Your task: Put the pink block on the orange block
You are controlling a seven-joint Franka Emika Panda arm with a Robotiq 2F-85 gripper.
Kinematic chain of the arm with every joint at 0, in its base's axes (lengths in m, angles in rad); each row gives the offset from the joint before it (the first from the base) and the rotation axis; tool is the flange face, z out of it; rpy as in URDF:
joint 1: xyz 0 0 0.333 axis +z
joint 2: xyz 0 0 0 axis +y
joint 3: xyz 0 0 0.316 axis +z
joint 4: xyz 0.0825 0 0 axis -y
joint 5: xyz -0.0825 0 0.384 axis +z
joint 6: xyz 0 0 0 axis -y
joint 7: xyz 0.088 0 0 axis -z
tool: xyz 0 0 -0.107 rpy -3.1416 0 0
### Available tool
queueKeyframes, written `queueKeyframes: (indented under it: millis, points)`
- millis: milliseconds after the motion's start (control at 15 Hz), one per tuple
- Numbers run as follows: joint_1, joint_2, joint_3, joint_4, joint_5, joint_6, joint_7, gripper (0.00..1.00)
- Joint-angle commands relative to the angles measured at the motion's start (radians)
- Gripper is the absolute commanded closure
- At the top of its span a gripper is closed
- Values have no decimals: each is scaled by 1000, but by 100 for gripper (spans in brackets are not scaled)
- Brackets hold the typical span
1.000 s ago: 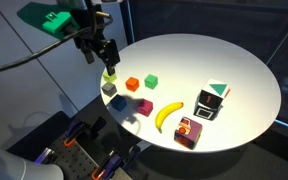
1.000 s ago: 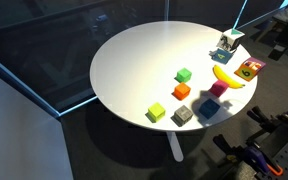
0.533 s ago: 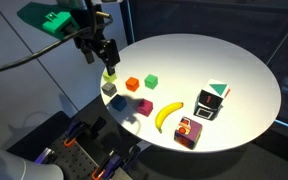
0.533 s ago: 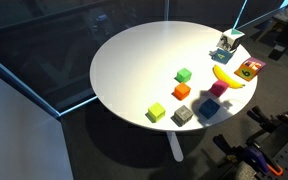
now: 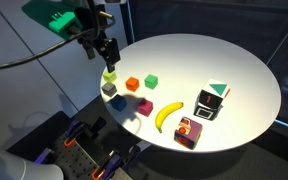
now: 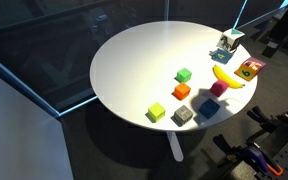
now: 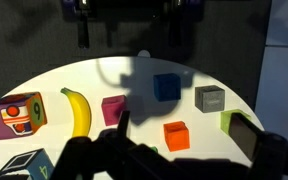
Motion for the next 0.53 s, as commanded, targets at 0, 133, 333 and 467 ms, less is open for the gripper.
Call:
queueKeyframes:
  millis: [0,133,333,467]
  points:
    - [1,58,-24,69,59,6,-35,0]
    - [-9,81,-22,94,55,21,-35,0]
    - [-26,123,-25,133,32,68,-34,0]
    - [-38,153,-29,152,29,127,-35,0]
